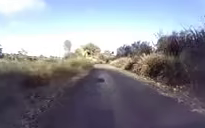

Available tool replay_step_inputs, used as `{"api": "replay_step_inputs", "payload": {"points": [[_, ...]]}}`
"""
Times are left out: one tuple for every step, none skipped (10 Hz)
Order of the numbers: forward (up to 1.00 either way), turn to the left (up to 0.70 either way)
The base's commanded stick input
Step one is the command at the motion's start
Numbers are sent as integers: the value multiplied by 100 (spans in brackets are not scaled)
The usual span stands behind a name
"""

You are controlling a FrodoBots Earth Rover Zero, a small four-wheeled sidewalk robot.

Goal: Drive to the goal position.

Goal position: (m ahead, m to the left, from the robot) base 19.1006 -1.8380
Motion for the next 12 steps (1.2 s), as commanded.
{"api": "replay_step_inputs", "payload": {"points": [[85, 0], [85, 0], [85, 0], [85, 0], [85, 0], [85, 0], [85, 0], [85, 0], [85, 0], [85, 0], [85, 0], [85, -34]]}}
